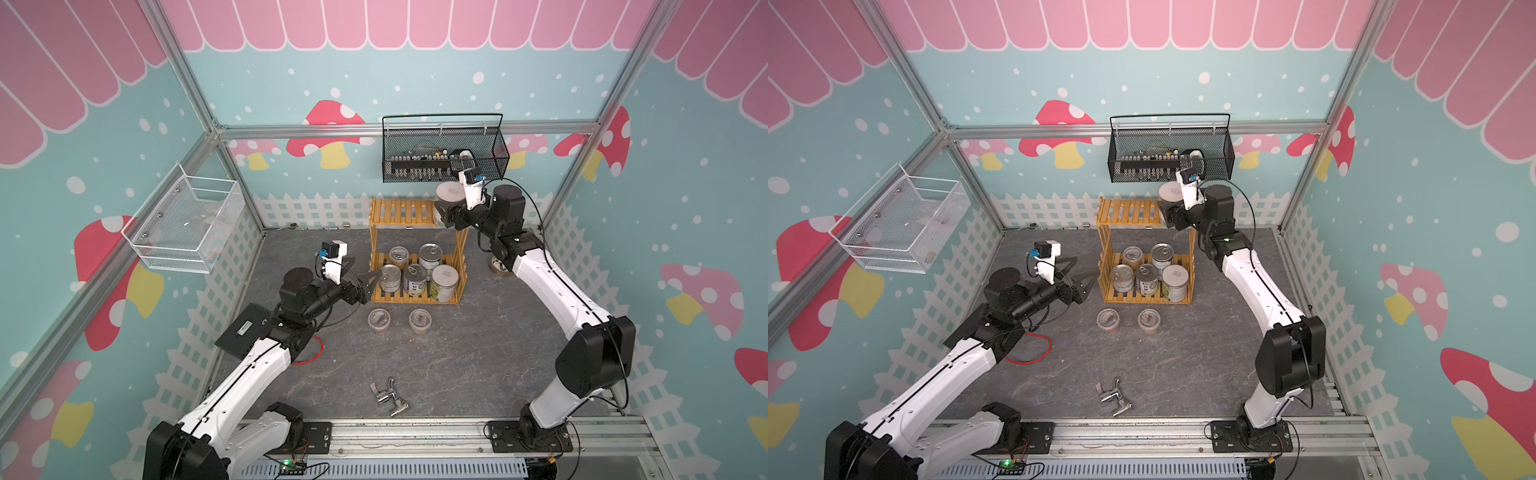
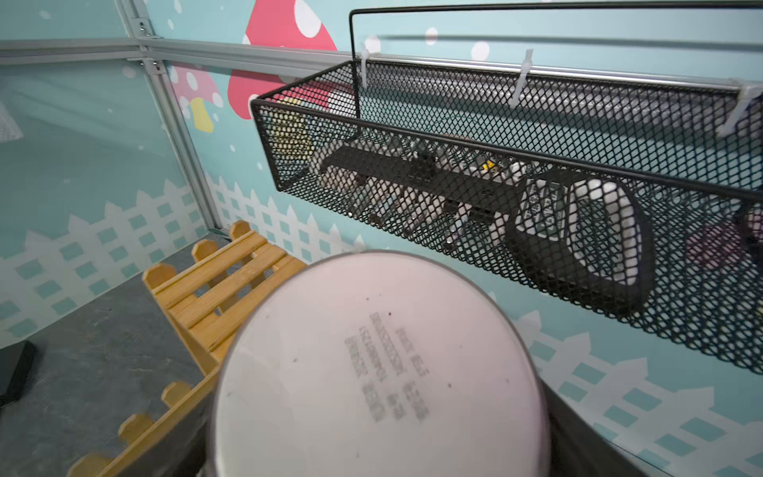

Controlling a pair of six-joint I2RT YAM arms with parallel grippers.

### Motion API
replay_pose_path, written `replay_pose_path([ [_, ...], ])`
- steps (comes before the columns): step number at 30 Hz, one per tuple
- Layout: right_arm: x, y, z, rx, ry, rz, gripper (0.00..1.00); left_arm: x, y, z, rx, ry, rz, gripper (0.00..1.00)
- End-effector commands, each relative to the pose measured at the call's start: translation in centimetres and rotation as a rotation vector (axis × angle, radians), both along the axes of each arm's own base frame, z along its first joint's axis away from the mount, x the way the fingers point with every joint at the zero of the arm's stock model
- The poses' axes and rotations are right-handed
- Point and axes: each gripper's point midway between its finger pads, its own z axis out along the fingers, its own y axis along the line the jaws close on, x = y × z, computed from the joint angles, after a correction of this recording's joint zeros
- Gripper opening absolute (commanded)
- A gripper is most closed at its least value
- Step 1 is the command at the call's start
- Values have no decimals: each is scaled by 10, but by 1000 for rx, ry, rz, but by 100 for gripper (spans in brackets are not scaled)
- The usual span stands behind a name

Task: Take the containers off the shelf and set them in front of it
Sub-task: 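Pick up a container from the shelf, then place the container at the center of the board.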

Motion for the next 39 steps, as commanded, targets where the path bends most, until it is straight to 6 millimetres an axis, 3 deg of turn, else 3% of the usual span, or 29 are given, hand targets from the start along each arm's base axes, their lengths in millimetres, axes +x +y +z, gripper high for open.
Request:
replay_pose_path([
  [1, -44, 16, 32, 10, -110, 111, 73, -1, -2, 19, -36, -35, -25, 99],
  [5, -84, 30, 9, 2, -70, 191, 73, -5, -5, 15, -52, -22, -48, 99],
  [9, -123, 43, -29, -40, -16, 214, 74, -10, -6, 5, -51, -3, -63, 99],
  [15, -163, 31, -86, -19, 58, 189, 74, -19, -9, -8, -54, 13, -96, 99],
  [25, -187, -15, -186, 29, 138, -20, 73, -23, -18, -28, -34, 44, -107, 99],
  [33, -188, -33, -225, 69, 127, -137, 72, -22, -21, -33, -22, 53, -102, 99],
  [39, -186, -41, -244, 79, 132, -185, 73, -20, -21, -36, -17, 58, -93, 99],
])
